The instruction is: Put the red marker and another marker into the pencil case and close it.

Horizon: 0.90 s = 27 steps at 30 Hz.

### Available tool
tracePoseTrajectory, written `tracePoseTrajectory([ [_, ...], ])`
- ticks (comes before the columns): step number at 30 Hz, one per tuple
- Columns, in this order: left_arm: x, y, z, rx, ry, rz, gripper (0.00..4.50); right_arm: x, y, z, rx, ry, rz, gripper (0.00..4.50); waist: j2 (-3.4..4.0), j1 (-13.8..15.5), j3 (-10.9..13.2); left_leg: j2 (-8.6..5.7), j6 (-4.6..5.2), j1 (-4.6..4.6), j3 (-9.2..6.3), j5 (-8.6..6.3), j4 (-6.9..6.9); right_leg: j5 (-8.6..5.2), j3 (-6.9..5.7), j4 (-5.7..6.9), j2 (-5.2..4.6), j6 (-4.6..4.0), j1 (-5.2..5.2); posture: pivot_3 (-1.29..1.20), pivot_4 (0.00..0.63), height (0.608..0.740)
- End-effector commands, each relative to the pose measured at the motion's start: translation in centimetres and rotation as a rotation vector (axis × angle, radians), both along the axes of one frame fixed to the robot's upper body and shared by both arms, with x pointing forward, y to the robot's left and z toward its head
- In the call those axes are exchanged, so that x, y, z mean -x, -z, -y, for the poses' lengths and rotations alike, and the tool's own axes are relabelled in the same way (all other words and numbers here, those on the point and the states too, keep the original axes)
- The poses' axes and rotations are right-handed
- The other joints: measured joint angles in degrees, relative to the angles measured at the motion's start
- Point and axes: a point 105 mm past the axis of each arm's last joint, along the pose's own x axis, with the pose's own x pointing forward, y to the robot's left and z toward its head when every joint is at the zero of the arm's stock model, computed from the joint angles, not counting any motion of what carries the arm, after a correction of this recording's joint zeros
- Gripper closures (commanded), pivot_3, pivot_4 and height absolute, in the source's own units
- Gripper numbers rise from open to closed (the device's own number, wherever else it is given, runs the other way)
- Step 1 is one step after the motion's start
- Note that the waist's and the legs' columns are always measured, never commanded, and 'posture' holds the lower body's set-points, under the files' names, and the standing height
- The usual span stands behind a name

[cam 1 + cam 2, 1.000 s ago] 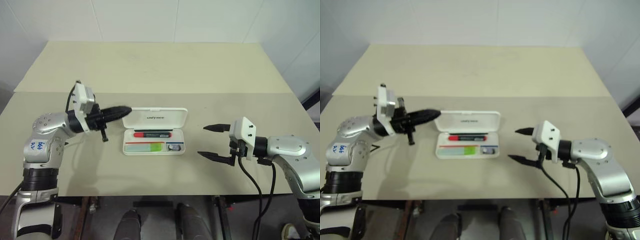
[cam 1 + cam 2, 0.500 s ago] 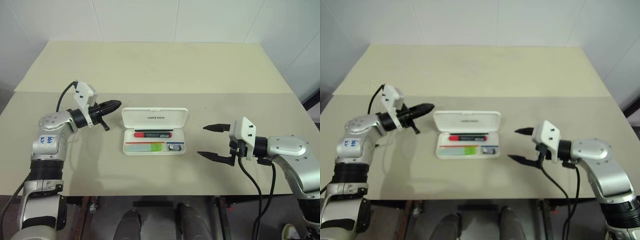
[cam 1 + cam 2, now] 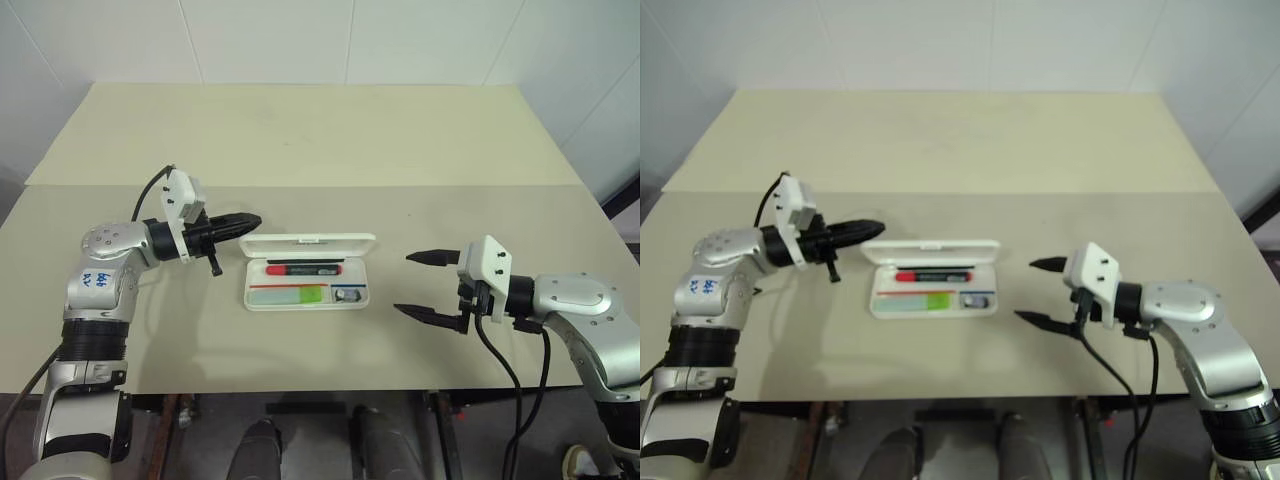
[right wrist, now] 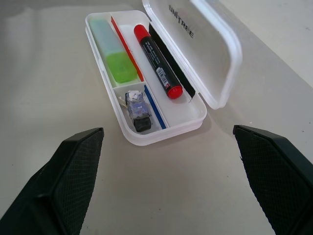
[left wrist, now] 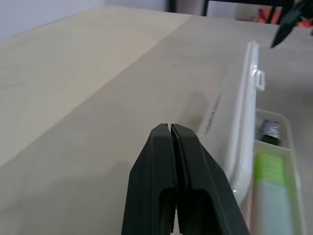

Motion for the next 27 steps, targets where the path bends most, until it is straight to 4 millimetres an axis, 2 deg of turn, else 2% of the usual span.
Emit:
tracePoseTrajectory([
  [1, 1.7, -0.1, 0.6, -0.073, 0.113, 0.013, 4.48, 0.3, -1.0, -0.4, -0.018, -0.014, 0.044, 0.00, 0.00, 0.04, 0.00, 0.00, 0.00, 0.00, 0.00, 0.00, -0.01, 0.00, 0.00, 0.00, 0.00, -0.01, 0.00, 0.00, 0.150, 0.740],
  [6, 1.9, 2.1, 0.7, -0.179, 0.126, -0.043, 4.48, 0.1, -1.1, -0.8, -0.026, -0.017, 0.048, 0.00, 0.00, 0.07, 0.00, 0.00, 0.00, 0.00, 0.00, 0.00, 0.01, -0.01, 0.00, -0.01, 0.00, -0.02, 0.01, 0.00, 0.150, 0.740],
  [18, 2.0, 4.6, 2.6, -0.224, 0.174, -0.101, 4.48, 0.4, -1.3, -0.8, -0.041, -0.013, 0.048, 0.00, 0.00, 0.11, 0.00, 0.00, 0.00, 0.00, 0.00, 0.00, 0.01, -0.01, 0.00, 0.00, 0.00, -0.03, 0.01, 0.00, 0.150, 0.740],
  [27, 2.6, 7.5, 3.5, -0.360, 0.196, -0.177, 4.48, 0.5, -1.1, -0.8, -0.053, 0.000, 0.052, 0.00, 0.07, 0.12, -0.06, 0.00, 0.00, 0.04, 0.00, 0.00, 0.02, -0.01, 0.00, 0.02, 0.00, -0.03, 0.04, 0.00, 0.150, 0.740],
])
